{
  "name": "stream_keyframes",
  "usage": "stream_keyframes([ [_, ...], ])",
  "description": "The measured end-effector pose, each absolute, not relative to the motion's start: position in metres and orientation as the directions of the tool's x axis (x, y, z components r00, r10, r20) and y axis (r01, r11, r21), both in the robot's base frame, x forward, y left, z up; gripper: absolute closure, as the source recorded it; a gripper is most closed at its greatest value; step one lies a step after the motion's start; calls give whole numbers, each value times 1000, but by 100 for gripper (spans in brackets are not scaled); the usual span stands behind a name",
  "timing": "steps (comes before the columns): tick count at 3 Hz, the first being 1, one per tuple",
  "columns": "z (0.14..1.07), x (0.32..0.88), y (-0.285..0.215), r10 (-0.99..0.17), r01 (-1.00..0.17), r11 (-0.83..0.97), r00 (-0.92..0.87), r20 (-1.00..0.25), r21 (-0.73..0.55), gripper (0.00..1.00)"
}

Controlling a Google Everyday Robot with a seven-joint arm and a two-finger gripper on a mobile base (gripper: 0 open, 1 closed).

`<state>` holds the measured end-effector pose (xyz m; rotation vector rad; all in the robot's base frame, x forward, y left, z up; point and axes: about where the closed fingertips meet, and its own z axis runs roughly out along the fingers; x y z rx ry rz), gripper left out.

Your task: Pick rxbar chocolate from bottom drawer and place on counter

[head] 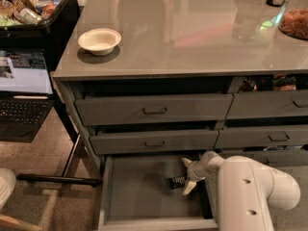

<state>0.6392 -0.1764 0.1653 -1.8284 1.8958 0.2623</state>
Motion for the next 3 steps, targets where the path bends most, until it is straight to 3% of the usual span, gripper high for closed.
stream_keyframes([
  [2,127,651,-175,-910,-979,64,23,-415,-193,0],
  [3,111,653,-175,-916,-984,61,12,-400,-169,17],
])
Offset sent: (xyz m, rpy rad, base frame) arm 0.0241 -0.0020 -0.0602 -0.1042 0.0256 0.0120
